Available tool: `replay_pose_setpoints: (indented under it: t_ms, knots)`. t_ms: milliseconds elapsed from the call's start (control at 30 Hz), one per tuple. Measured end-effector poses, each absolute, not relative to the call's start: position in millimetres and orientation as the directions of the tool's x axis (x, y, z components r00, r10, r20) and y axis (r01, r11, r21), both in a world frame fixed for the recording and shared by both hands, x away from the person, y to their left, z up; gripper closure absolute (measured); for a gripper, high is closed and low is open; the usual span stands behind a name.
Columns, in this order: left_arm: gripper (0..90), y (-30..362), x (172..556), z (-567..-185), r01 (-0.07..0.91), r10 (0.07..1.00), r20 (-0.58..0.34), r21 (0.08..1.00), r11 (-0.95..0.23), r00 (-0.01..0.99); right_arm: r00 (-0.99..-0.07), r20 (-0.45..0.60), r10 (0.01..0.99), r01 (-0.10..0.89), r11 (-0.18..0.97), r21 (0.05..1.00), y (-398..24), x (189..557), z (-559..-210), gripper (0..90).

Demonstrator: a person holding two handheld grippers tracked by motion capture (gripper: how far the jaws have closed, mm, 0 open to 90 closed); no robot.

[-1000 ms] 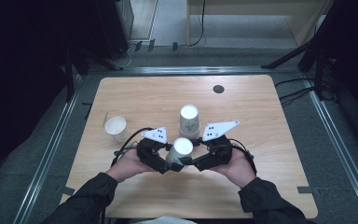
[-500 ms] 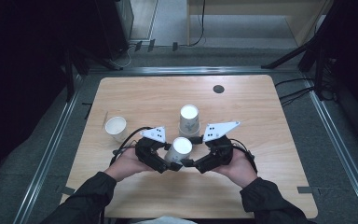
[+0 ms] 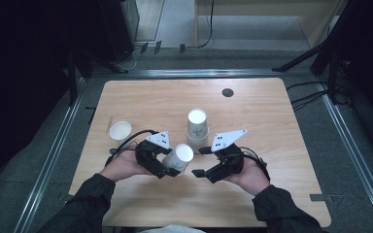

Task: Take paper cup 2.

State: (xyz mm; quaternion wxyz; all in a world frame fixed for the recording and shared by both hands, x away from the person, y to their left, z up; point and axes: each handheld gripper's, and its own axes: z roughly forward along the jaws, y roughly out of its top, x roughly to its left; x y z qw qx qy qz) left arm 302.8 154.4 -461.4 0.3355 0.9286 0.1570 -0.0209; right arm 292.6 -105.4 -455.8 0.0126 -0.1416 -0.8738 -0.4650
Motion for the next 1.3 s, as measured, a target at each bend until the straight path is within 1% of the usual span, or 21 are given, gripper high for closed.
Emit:
replay_pose_setpoints:
  t_ms: [133, 167, 333, 433, 533, 667, 900, 1100, 1300]
  knots:
    - [25.5, 152.9, 304.0, -463.8, 0.299, 0.282, -0.124, 0.581, -0.757, 0.952, -0.961, 0.156, 0.227, 0.258, 0.542, 0.8, -100.1, 293.2, -460.9, 22.1]
    - [25.5, 151.1, 303.9, -465.2, 0.29, 0.287, -0.095, 0.56, -0.776, 0.953, -0.961, 0.155, 0.227, 0.257, 0.544, 0.799, -99.3, 293.3, -461.5, 22.1]
    - [25.6, 145.9, 301.6, -469.1, 0.272, 0.276, -0.073, 0.525, -0.806, 0.958, -0.963, 0.149, 0.224, 0.252, 0.554, 0.794, -96.5, 294.3, -464.5, 22.1]
    - [25.6, 143.0, 300.4, -471.9, 0.262, 0.256, -0.081, 0.497, -0.827, 0.963, -0.962, 0.156, 0.223, 0.256, 0.555, 0.791, -96.0, 295.1, -465.7, 22.1]
    - [25.5, 138.7, 299.6, -475.4, 0.262, 0.227, -0.132, 0.465, -0.846, 0.965, -0.964, 0.157, 0.214, 0.253, 0.563, 0.787, -94.1, 294.8, -467.4, 22.1]
    - [25.6, 132.9, 297.7, -477.5, 0.242, 0.201, -0.141, 0.432, -0.869, 0.97, -0.967, 0.16, 0.198, 0.247, 0.573, 0.782, -90.9, 292.6, -468.5, 22.0]
    - [25.6, 123.2, 289.9, -478.9, 0.186, 0.162, -0.095, 0.378, -0.907, 0.982, -0.975, 0.156, 0.161, 0.222, 0.602, 0.767, -82.9, 289.2, -472.3, 20.6]
    - [25.6, 119.2, 287.8, -478.8, 0.166, 0.143, -0.09, 0.355, -0.92, 0.986, -0.979, 0.15, 0.14, 0.204, 0.611, 0.765, -79.1, 288.1, -474.1, 20.0]
    - [25.6, 116.9, 287.1, -478.5, 0.163, 0.136, -0.1, 0.351, -0.922, 0.986, -0.98, 0.156, 0.123, 0.199, 0.621, 0.758, -75.6, 287.0, -476.7, 20.0]
